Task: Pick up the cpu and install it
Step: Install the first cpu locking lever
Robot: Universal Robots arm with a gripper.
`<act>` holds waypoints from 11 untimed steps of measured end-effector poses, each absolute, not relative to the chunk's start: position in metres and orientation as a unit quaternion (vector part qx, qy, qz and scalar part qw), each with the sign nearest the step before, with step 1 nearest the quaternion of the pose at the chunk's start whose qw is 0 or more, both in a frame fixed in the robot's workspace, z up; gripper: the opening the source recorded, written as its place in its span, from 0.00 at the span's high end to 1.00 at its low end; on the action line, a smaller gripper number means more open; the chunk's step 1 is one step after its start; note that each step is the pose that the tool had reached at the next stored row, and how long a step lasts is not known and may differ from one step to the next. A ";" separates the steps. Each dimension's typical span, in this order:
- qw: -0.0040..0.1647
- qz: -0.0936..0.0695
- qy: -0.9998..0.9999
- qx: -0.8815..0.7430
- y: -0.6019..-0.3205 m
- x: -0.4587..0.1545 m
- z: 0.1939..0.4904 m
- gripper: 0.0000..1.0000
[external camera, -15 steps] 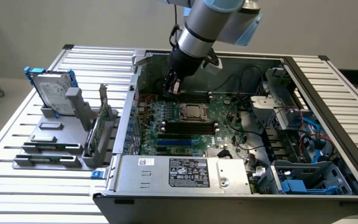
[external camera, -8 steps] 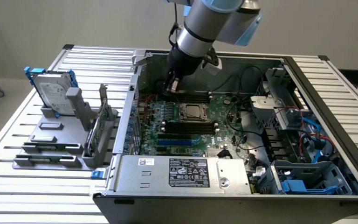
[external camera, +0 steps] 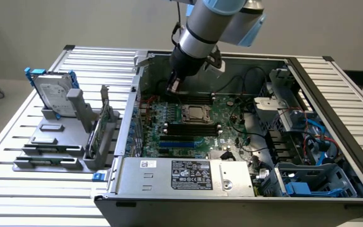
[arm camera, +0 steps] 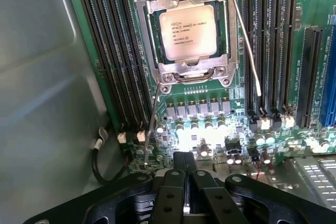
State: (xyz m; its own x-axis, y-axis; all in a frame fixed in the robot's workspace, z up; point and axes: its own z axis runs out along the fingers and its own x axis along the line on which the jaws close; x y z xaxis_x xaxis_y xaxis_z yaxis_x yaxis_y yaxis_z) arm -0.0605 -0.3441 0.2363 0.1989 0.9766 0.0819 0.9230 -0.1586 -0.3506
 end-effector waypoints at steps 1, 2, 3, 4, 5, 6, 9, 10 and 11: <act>0.165 0.080 -0.623 -0.761 -0.344 -0.060 0.236 0.89; 0.165 0.079 -0.618 -0.764 -0.344 -0.060 0.236 0.89; 0.166 0.077 -0.614 -0.768 -0.344 -0.060 0.236 0.89; 0.167 0.076 -0.610 -0.771 -0.344 -0.060 0.236 0.89; 0.167 0.074 -0.607 -0.773 -0.344 -0.060 0.236 0.89; 0.167 0.071 -0.605 -0.775 -0.344 -0.060 0.236 0.89; 0.168 0.062 -0.600 -0.779 -0.344 -0.061 0.236 0.89; 0.169 0.058 -0.599 -0.780 -0.344 -0.061 0.236 0.89; 0.170 0.055 -0.598 -0.781 -0.344 -0.061 0.236 0.89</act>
State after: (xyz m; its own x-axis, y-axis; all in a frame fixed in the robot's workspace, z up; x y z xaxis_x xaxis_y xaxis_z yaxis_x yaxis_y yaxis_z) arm -0.0607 -0.3437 0.2363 0.2785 0.9533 0.1172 0.9161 -0.2269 -0.3306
